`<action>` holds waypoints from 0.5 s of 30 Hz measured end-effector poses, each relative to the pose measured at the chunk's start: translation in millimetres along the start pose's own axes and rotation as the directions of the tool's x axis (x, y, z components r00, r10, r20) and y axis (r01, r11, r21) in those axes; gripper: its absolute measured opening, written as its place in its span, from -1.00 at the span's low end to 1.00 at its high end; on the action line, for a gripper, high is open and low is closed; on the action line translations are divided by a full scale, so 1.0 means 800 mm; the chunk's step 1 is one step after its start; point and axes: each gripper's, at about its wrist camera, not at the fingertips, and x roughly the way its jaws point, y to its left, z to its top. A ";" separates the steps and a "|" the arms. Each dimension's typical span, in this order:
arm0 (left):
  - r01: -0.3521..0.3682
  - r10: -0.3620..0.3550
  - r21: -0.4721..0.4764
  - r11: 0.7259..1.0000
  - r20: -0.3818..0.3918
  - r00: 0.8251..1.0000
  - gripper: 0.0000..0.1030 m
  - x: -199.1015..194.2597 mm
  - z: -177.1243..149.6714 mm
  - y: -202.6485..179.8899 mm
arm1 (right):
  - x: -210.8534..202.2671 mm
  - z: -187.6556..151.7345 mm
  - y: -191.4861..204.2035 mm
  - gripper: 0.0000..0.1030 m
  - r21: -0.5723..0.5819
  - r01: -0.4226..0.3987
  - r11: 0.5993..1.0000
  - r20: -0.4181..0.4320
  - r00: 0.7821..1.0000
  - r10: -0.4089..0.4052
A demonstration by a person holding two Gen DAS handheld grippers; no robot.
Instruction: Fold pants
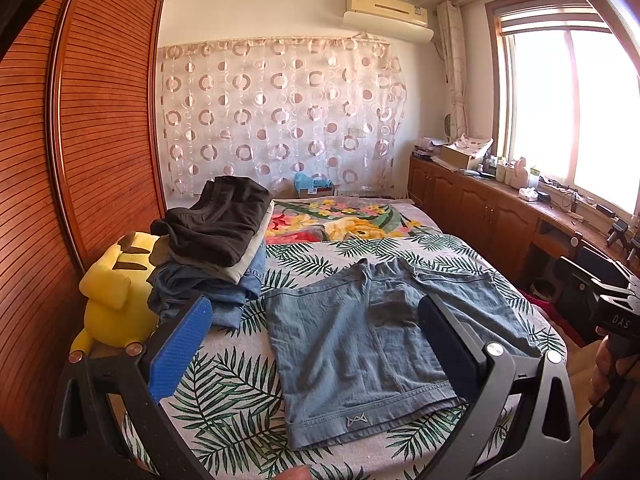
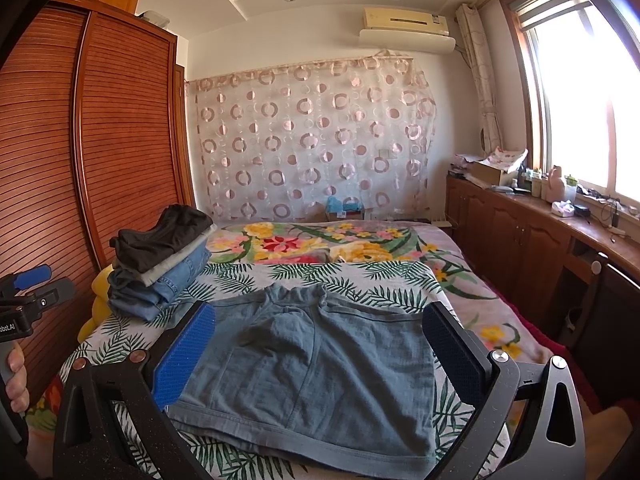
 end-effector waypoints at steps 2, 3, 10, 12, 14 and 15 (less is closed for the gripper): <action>0.000 0.000 0.000 1.000 0.001 1.000 1.00 0.000 0.000 0.000 | 0.000 0.000 0.000 1.00 0.000 0.000 1.000 0.000 1.000 0.000; 0.000 0.000 0.000 1.000 0.000 1.000 1.00 0.000 0.000 0.000 | 0.000 0.000 0.000 1.00 0.001 -0.001 1.000 -0.001 1.000 0.001; -0.002 0.002 -0.002 1.000 0.003 1.000 1.00 0.000 -0.001 0.000 | 0.000 0.000 -0.001 1.00 0.003 -0.001 1.000 0.002 1.000 0.001; -0.002 0.002 -0.002 1.000 0.003 1.000 1.00 -0.001 -0.001 0.000 | 0.000 0.000 -0.001 1.00 0.003 -0.001 1.000 0.003 1.000 0.001; -0.002 0.002 -0.002 1.000 0.002 1.000 1.00 0.001 -0.001 0.000 | 0.000 0.000 -0.001 1.00 0.002 -0.001 1.000 0.003 1.000 0.001; -0.002 0.002 -0.002 1.000 0.002 1.000 1.00 0.001 -0.001 0.001 | 0.000 0.000 -0.001 1.00 0.001 -0.001 1.000 0.003 1.000 0.001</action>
